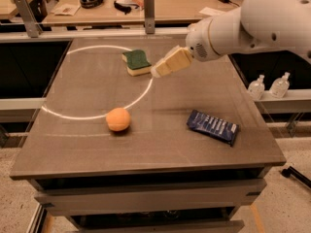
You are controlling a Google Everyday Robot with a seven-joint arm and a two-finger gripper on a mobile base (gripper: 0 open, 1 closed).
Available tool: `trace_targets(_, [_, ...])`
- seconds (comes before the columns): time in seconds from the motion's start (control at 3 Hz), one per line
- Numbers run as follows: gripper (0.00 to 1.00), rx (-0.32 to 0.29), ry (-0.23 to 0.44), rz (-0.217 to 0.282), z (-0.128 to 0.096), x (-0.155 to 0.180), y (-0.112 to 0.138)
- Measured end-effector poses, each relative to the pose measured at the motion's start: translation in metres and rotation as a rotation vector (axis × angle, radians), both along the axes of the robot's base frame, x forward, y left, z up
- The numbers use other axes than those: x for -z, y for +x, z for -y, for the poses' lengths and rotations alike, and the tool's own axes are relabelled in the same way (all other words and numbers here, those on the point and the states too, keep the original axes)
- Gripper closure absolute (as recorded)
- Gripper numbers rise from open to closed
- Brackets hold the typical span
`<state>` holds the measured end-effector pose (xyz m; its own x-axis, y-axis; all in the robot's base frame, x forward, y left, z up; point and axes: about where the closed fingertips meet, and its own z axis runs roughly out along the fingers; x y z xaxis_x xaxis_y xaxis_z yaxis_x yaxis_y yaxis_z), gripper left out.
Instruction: Move sponge near orange
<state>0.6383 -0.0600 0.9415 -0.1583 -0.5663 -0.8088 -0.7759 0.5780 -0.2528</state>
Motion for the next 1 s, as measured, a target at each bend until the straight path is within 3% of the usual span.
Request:
trace_targets(0.33, [0.00,0.006,0.040,0.032,-0.0361,0.0192,0.0415])
trace_targets(1.0, [0.00,0.022,0.049,0.037,-0.0379,0.0202,0.0415])
